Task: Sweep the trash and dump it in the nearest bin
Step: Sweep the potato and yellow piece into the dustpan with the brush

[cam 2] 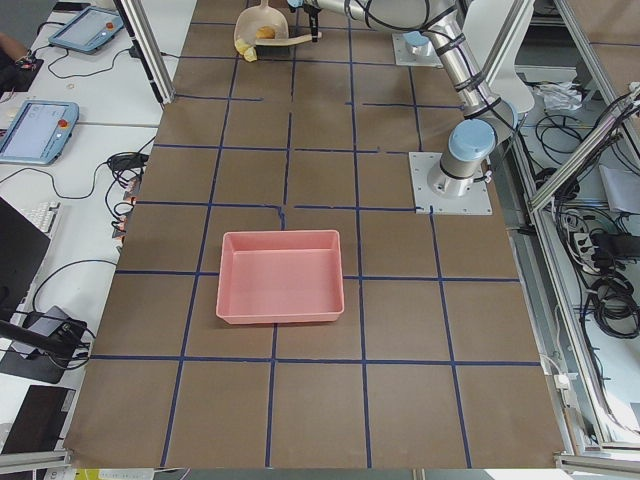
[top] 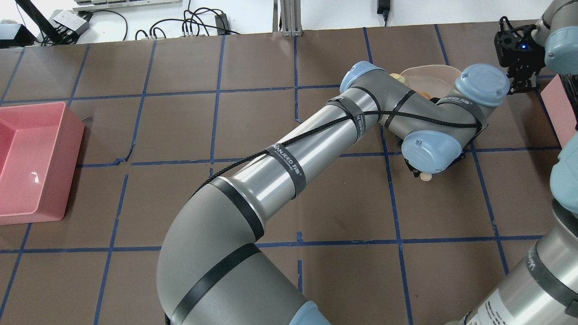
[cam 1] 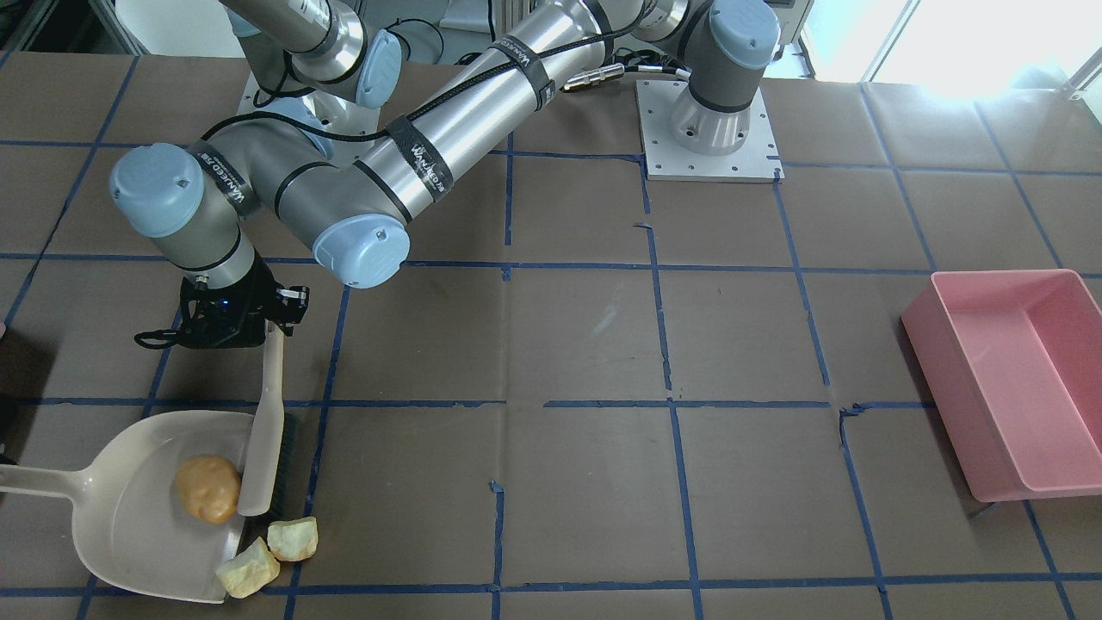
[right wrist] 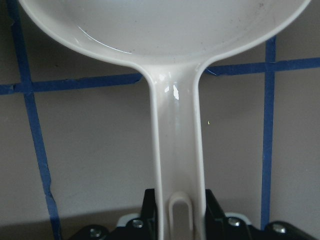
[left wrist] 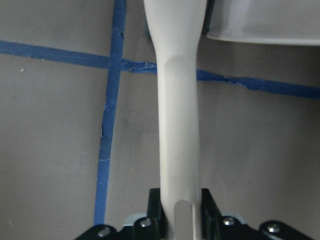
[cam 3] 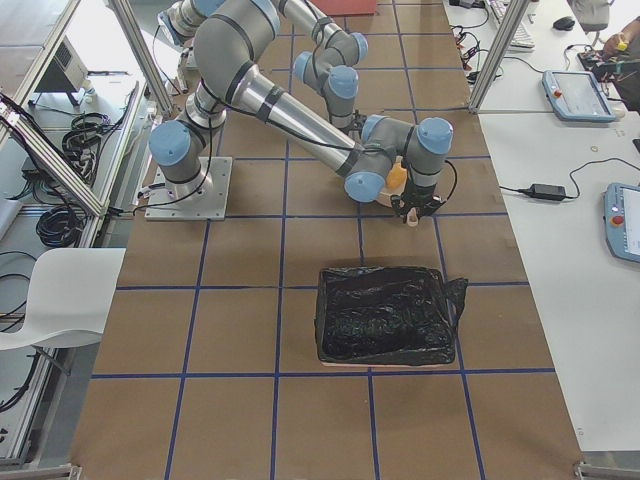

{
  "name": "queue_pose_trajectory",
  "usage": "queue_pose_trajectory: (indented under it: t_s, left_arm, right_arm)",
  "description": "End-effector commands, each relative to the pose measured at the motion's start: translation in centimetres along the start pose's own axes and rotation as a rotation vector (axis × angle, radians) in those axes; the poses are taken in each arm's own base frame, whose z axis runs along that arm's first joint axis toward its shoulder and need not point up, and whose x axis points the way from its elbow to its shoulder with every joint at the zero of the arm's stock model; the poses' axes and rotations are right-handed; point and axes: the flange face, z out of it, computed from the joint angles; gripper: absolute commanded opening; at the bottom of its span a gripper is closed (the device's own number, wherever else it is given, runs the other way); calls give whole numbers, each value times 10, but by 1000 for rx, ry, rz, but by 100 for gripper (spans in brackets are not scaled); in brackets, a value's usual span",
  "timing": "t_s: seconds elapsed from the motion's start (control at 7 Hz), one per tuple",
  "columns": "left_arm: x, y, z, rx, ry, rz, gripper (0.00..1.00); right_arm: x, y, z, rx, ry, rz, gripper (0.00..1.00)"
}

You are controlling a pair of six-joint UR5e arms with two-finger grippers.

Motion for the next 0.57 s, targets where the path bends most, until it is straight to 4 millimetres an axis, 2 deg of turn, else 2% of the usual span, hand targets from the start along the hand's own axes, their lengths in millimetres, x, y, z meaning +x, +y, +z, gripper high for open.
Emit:
queue_pose_trajectory:
  t_s: [0.0, 0.29, 0.43]
  left_arm:
    - [-3, 1, -5, 1, -16, 159, 0]
    - [-12, 3, -15, 2, -77, 349, 0]
    - [-15, 6, -24, 5, -81, 380, 0]
  right_arm:
    - [0, 0, 0, 0, 0, 2, 0]
    - [0, 0, 1, 2, -1, 10, 0]
    - [0, 0, 0, 2, 1, 10, 0]
